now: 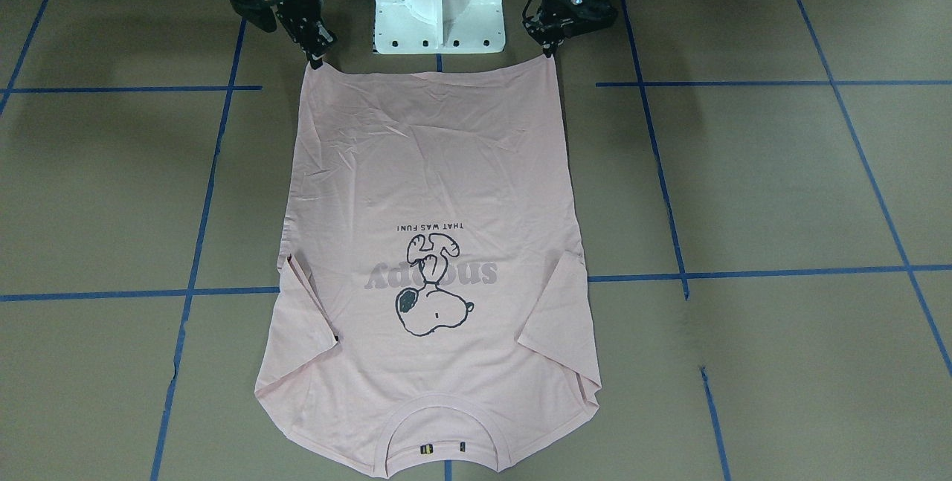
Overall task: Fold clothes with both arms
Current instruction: 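Lift the hem with both grippers and fold it toward the collar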
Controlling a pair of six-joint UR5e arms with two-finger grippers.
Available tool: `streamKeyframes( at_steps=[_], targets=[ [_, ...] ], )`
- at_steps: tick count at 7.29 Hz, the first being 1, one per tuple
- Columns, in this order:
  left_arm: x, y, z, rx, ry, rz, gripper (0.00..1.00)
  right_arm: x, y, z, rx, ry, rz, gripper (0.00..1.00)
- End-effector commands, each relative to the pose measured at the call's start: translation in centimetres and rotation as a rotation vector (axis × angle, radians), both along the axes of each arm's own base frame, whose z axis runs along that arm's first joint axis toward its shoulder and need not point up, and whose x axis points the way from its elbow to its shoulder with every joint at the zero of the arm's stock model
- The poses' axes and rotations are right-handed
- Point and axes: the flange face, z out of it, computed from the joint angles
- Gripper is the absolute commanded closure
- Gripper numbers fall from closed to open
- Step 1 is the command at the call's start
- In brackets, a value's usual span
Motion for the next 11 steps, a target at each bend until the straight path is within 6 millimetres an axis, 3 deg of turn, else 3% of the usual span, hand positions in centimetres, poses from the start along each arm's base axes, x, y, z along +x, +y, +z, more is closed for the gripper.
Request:
streamKeyframes(
  at_steps=[1, 2, 3, 4, 6, 7, 8, 9, 10, 11],
  targets=[
    [-3.3, 0.8, -3.3, -0.029, 0.042, -0.014, 1.00, 4.7, -1.0, -2.7, 0.005, -0.067, 0.032, 1.00],
    [-2.6, -0.9, -2.3, -0.018, 0.013, -0.047, 1.00, 5.8, -3.9, -3.4, 0.014, -0.084, 0.096, 1.00],
    [-3.0, -7.1, -4.7, 0.003, 0.049, -0.162, 1.00, 5.1, -6.1, -4.3, 0.082, -0.085, 0.090, 1.00],
    [-2.9, -12.1, -7.1, 0.075, 0.059, -0.195, 1.00, 3.4, -10.0, -6.0, 0.150, -0.089, 0.110, 1.00],
    [-2.6, -18.4, -4.3, 0.146, -0.014, -0.225, 1.00, 0.3, -19.7, -4.8, 0.231, 0.026, 0.097, 1.00],
    [-3.2, -25.0, -2.5, 0.182, 0.024, -0.304, 1.00, 0.3, -25.1, -2.7, 0.257, 0.106, 0.079, 1.00],
    [0.8, -30.2, 0.9, 0.144, 0.018, -0.304, 1.00, 0.5, -30.5, -2.3, 0.280, 0.165, 0.079, 1.00],
    [1.3, -35.3, 0.9, 0.151, 0.011, -0.348, 1.00, 0.8, -35.5, -1.7, 0.269, 0.213, 0.086, 1.00],
    [-0.3, -38.1, 1.3, 0.208, -0.026, -0.339, 1.00, 0.5, -38.0, -0.3, 0.253, 0.255, 0.085, 1.00],
    [-1.9, -40.6, 2.4, 0.240, -0.063, -0.335, 1.00, -0.5, -41.3, -0.5, 0.261, 0.254, 0.104, 1.00]
  ],
)
